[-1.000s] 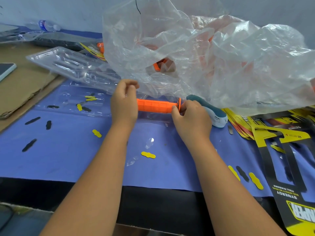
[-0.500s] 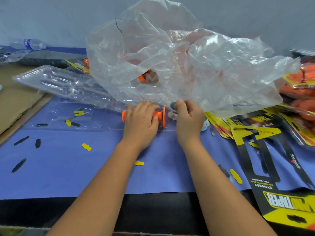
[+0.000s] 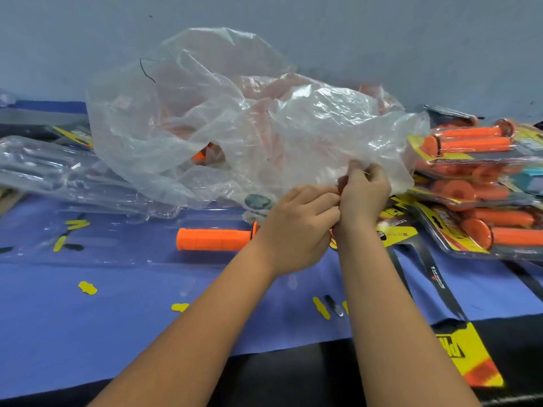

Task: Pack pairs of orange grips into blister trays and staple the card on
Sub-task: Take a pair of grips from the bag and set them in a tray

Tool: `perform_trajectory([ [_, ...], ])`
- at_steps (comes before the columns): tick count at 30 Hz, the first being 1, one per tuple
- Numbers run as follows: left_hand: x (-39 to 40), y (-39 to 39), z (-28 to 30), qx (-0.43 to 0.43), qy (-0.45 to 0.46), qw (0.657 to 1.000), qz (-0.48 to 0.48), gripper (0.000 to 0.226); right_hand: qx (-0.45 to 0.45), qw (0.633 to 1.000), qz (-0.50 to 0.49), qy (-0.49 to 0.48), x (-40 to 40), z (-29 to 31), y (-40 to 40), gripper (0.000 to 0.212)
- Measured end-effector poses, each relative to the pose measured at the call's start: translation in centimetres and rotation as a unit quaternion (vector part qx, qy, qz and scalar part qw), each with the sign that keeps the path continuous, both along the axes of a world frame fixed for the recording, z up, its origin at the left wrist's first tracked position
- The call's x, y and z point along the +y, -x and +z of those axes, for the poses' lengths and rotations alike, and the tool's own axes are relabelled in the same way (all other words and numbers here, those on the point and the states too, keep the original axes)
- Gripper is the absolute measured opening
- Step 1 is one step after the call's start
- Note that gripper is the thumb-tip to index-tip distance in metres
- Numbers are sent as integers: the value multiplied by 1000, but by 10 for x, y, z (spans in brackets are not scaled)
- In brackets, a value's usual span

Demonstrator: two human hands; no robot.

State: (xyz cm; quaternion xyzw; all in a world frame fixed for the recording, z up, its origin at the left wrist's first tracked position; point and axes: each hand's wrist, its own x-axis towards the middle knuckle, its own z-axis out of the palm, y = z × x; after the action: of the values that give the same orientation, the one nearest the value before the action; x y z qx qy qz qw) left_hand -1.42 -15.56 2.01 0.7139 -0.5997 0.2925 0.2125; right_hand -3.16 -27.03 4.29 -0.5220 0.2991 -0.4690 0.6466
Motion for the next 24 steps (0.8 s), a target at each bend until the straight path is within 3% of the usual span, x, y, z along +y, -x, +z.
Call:
perform_trajectory([
  [2, -14, -9, 12, 10, -70, 996, 46, 27, 5, 988, 152, 25, -12, 11, 2, 14],
  [4, -23, -29, 24, 12, -142, 982, 123, 31, 3, 970, 237, 56, -24, 21, 2, 11],
  [8, -26, -71, 45, 53, -139, 963, 225, 44, 2, 975, 199, 95, -43, 33, -3, 26],
  [13, -16, -104, 46, 142, -108, 941, 288, 50, 137, 965, 169, 145, -54, 16, -25, 37],
  [16, -22, -109, 40, 165, -60, 947, 270, 52, 230, 926, 193, 227, -59, 4, -46, 44],
  [18, -29, -111, 37, 179, -36, 950, 255, 54, 312, 864, 293, 264, -56, -5, -61, 49],
  [20, -35, -114, 34, 182, -33, 952, 244, 54, 362, 795, 391, 290, -45, -12, -73, 38],
  [22, -40, -119, 30, 186, -46, 950, 245, 48, 372, 778, 393, 319, -36, -11, -84, 19],
  [24, -43, -126, 25, 200, -57, 944, 257, 37, 360, 794, 379, 310, -36, -8, -92, 19],
])
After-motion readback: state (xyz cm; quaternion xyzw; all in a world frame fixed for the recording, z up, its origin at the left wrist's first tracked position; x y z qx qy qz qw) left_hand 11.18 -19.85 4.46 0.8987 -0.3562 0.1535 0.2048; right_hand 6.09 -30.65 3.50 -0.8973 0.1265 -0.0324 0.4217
